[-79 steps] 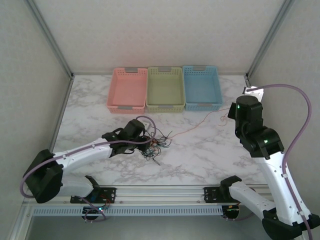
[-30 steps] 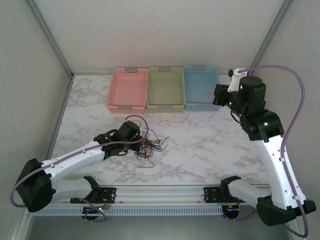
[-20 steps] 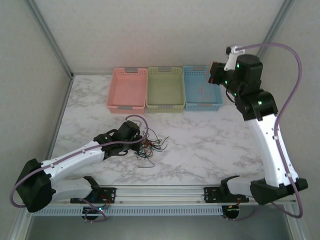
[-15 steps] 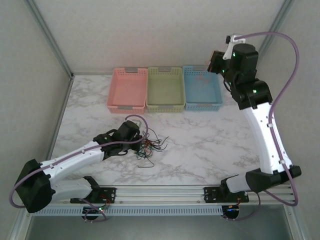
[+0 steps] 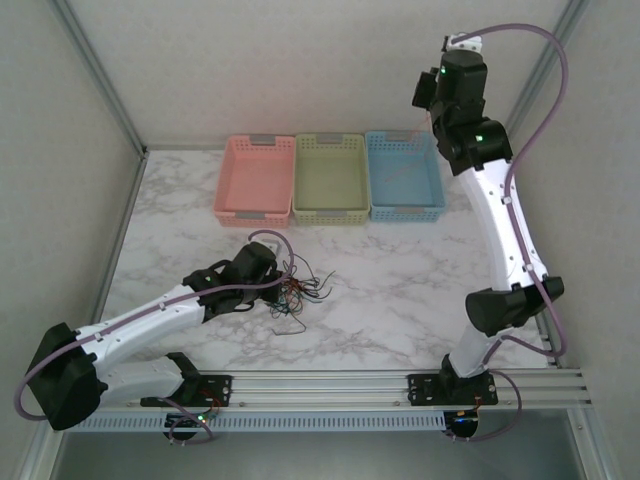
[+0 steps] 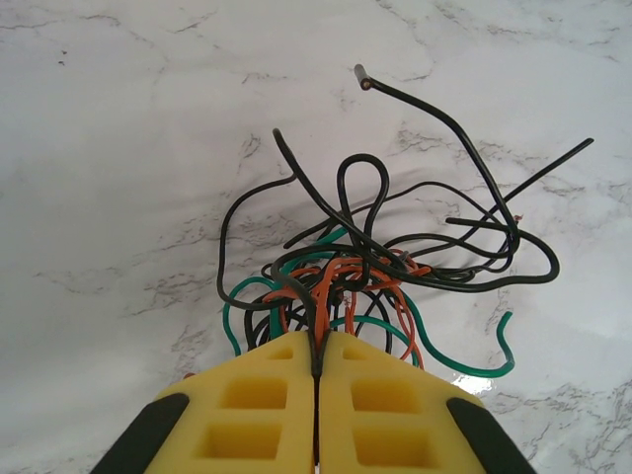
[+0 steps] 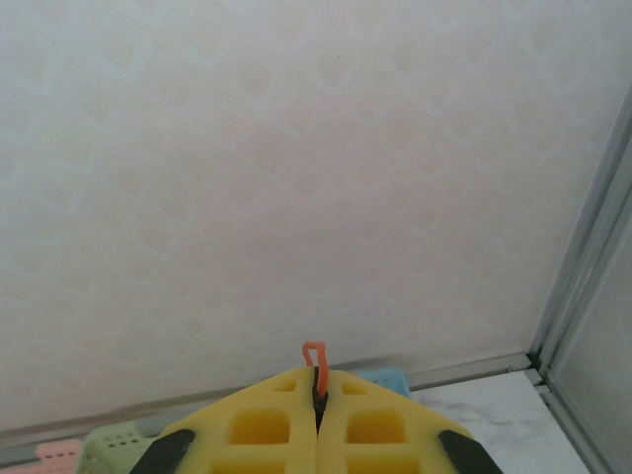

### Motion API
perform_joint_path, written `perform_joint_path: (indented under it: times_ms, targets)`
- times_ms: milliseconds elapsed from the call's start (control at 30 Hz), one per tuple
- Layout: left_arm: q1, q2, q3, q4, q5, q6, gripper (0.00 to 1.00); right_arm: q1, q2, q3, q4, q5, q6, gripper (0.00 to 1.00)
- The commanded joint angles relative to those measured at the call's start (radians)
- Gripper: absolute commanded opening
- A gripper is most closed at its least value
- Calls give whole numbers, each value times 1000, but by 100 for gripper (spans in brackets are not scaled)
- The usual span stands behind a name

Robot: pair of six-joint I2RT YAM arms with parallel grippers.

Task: Untangle the cables

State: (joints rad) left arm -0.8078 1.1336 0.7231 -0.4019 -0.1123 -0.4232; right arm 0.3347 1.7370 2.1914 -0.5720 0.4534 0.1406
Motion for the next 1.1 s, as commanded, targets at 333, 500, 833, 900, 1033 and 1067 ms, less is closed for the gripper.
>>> perform_joint_path:
  times_ms: [333, 500, 833, 900, 1033, 1067]
  targets:
    - [9, -11, -4, 14, 36, 0, 7, -40, 164, 49, -54, 56, 1, 0]
    - [8, -16, -4, 11, 38, 2, 7, -39, 180, -82, -31, 49, 55, 0]
    - [8, -28, -19, 15, 37, -3, 7, -83, 288, -240, -54, -63, 145, 0]
    - [8, -29, -23, 17, 36, -6, 7, -90, 312, -239, -82, -106, 151, 0]
    - [8, -22, -25, 21, 37, -3, 7, -103, 336, -255, -100, -175, 158, 2]
    - [8, -21, -28, 21, 36, -5, 7, -107, 347, -243, -119, -196, 158, 11]
